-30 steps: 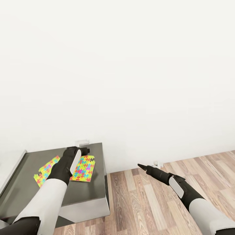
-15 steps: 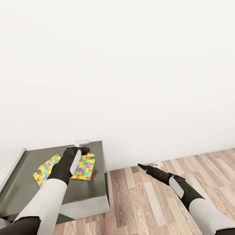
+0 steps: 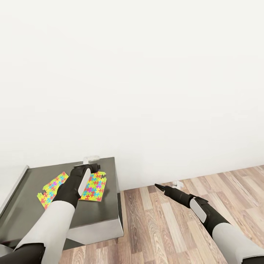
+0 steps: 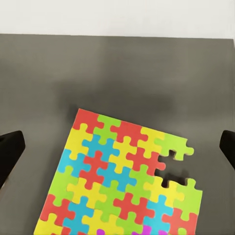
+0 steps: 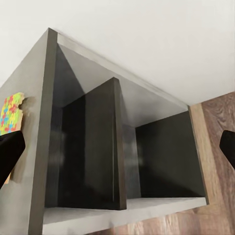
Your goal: Put all the toys in the child's room - the three board games (two on the bed and one on the table), the two jigsaw puzzles on the table, and the tennis ball on the table - inside the toy box on the table in the child's room.
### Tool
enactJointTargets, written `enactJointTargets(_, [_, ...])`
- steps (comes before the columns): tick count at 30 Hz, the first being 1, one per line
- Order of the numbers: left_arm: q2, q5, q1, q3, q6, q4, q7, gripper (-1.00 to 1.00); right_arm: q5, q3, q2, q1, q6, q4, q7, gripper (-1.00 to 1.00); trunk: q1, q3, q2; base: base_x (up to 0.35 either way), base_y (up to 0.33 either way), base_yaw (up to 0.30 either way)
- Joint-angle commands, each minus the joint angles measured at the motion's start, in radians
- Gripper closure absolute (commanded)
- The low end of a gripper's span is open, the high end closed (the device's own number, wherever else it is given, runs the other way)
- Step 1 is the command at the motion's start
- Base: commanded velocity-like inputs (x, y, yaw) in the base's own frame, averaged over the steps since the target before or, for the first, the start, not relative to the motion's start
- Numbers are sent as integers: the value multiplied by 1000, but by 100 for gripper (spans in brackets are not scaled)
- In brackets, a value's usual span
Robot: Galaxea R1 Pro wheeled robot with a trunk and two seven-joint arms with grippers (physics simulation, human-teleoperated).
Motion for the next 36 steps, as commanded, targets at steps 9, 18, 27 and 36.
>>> enactJointTargets(9, [-1,10,-1,2,5,1,7,-100,-10,6,-1,-1,8,-1,0,-100,1,-4,-2,0,0,0])
enactJointTargets(18, [2,10,-1,3,3,3,8,-100,-10,6,-1,-1,9,-1,0,-100,1,-14,-2,0,0,0])
enactJointTargets(27, [0,10,-1,3,2,3,8,-100,-10,6,-1,-1,8,-1,0,-100,1,-28,-2,0,0,0])
enactJointTargets(36, [-3,9,-1,3,2,5,7,-100,-9,6,-1,-1,8,-1,0,-100,1,-42,-2,0,0,0])
